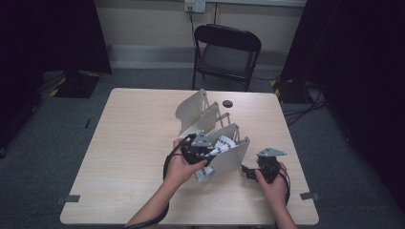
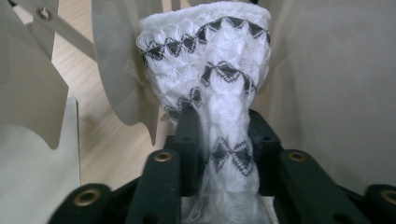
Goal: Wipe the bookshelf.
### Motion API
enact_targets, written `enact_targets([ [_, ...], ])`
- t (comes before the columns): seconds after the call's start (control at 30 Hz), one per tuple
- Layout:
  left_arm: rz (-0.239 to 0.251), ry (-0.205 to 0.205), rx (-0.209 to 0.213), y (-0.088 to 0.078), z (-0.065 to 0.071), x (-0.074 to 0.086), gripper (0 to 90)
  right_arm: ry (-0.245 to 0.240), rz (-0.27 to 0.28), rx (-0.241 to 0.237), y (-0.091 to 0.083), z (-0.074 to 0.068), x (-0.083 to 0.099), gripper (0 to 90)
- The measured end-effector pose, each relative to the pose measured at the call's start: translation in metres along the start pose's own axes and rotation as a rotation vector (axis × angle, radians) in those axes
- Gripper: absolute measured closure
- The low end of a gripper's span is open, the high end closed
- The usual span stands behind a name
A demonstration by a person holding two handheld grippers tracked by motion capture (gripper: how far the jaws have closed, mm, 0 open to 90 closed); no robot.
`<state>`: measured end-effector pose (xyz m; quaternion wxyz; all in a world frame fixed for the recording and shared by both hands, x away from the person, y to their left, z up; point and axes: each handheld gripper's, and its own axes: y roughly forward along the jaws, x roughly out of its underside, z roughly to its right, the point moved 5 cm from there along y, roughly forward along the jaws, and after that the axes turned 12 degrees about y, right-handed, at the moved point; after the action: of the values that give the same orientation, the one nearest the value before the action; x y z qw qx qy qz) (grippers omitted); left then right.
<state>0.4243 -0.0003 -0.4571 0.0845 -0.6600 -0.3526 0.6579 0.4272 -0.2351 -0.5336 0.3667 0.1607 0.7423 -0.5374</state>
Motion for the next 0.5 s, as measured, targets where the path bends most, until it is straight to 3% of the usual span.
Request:
enact_targets([
  [0.17, -0.004, -0.044, -0.014, 0.006, -0.003, 0.012, 57.0, 0.0, 0.0, 0.0, 0.0, 0.0, 0.0, 14.1],
  [0.4, -0.008, -0.052, -0.027, 0.005, -0.004, 0.018, 47.8, 0.0, 0.0, 0.0, 0.0, 0.0, 0.0, 14.1],
  [0.5, -0.018, -0.047, -0.015, 0.006, -0.002, 0.019, 48.4, 0.0, 0.0, 0.0, 0.0, 0.0, 0.0, 14.1],
])
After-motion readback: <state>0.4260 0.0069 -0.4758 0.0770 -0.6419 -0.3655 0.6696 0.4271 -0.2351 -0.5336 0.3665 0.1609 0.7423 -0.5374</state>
